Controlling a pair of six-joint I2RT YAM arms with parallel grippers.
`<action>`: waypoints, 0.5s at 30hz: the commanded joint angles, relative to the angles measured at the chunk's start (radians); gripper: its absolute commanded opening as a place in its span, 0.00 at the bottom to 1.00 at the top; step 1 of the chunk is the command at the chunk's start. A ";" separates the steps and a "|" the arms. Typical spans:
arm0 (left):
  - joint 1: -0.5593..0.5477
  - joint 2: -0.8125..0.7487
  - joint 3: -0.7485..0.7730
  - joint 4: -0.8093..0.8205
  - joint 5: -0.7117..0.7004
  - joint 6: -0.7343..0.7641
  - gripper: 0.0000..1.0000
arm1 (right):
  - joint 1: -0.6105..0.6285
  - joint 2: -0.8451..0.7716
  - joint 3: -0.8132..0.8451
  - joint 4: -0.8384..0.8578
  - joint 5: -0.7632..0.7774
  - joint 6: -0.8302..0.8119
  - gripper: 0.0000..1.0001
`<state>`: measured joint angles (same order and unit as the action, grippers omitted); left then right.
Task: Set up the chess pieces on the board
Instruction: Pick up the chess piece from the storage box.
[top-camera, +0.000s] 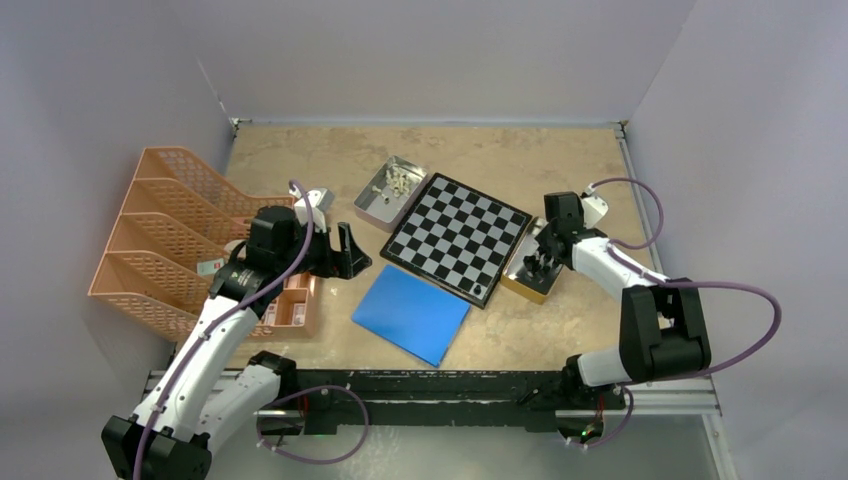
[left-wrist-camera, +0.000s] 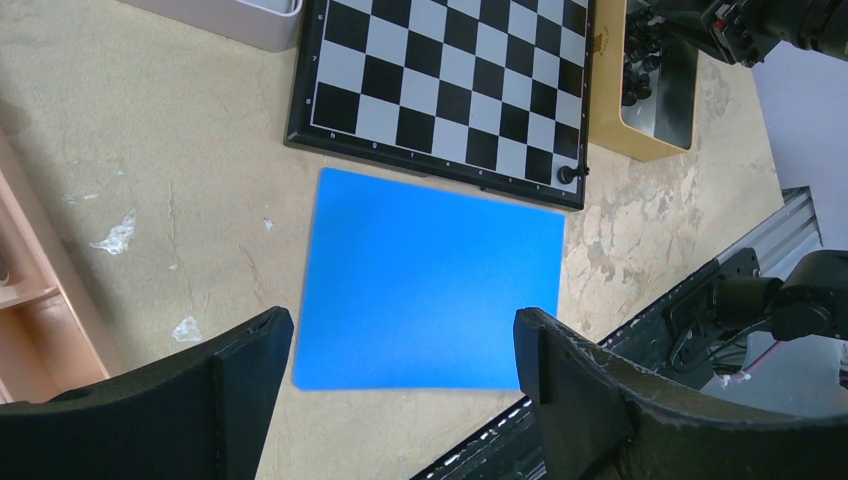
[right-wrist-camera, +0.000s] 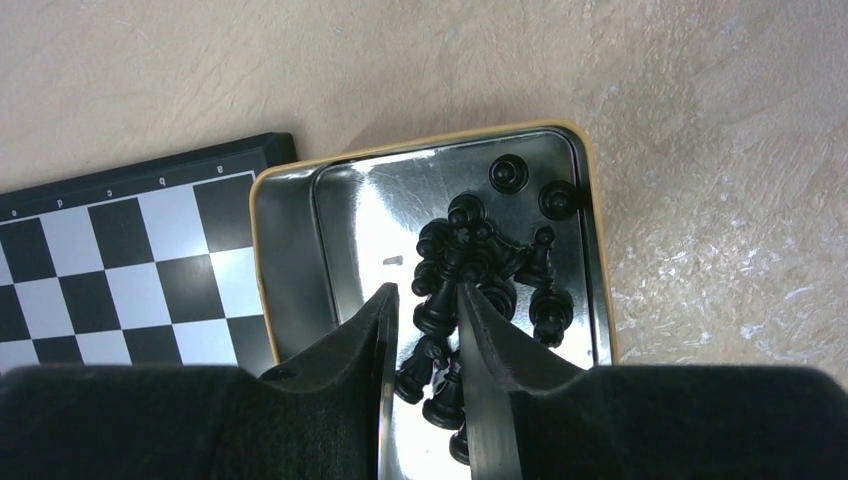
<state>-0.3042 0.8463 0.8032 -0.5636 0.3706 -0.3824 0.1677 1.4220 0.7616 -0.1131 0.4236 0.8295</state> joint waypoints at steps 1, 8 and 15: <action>-0.006 -0.001 0.006 0.028 0.012 0.002 0.81 | -0.005 0.005 0.002 0.024 -0.014 0.002 0.31; -0.006 0.000 0.006 0.027 0.012 0.002 0.81 | -0.005 0.003 -0.016 0.026 -0.019 0.008 0.31; -0.006 0.000 0.005 0.027 0.011 0.002 0.81 | -0.005 0.014 -0.022 0.036 -0.034 0.008 0.32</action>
<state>-0.3042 0.8474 0.8032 -0.5636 0.3706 -0.3824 0.1677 1.4281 0.7467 -0.1036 0.3969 0.8299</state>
